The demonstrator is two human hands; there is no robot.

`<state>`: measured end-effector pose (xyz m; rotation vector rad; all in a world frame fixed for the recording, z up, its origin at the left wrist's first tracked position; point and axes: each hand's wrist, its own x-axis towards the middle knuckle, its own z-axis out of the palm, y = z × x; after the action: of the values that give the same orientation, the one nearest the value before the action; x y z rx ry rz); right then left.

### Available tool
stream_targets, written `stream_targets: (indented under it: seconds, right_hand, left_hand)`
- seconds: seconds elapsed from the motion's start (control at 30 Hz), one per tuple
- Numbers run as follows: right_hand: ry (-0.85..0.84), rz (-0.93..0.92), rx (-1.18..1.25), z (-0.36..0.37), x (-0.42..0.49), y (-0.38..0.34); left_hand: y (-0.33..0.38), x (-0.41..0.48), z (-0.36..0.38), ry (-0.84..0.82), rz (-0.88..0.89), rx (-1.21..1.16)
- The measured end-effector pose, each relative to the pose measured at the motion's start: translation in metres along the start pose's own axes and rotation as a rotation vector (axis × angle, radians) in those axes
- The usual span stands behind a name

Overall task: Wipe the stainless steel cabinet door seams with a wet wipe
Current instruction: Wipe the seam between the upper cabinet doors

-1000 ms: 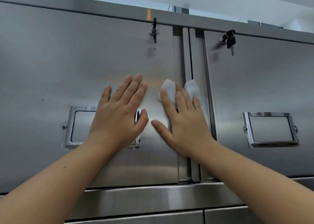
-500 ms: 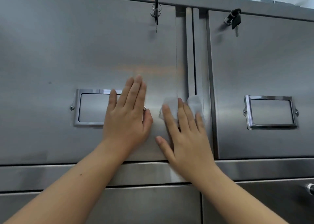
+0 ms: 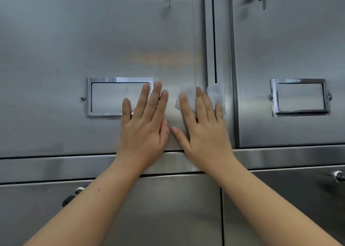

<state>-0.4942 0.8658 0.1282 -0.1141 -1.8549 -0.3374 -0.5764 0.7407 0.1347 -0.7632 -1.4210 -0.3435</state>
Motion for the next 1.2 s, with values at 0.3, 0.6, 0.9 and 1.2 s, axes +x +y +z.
stream_targets:
  seconds: [0.3,0.6,0.9,1.2]
  right_hand:
    - [0.011,-0.018,-0.01,0.002,-0.011,0.0]
    - [0.032,0.034,0.001,0.013,-0.05,-0.013]
    - [0.039,0.011,-0.019,0.01,-0.049,-0.011]
    - [0.077,0.056,-0.032,0.017,-0.084,-0.024]
  left_hand:
    - [0.007,-0.026,-0.003,-0.061,-0.021,0.016]
    - [0.011,-0.037,-0.005,-0.108,-0.031,0.011]
    - [0.02,-0.049,-0.009,-0.14,-0.091,-0.026]
    - [0.026,-0.073,-0.007,-0.116,-0.093,-0.036]
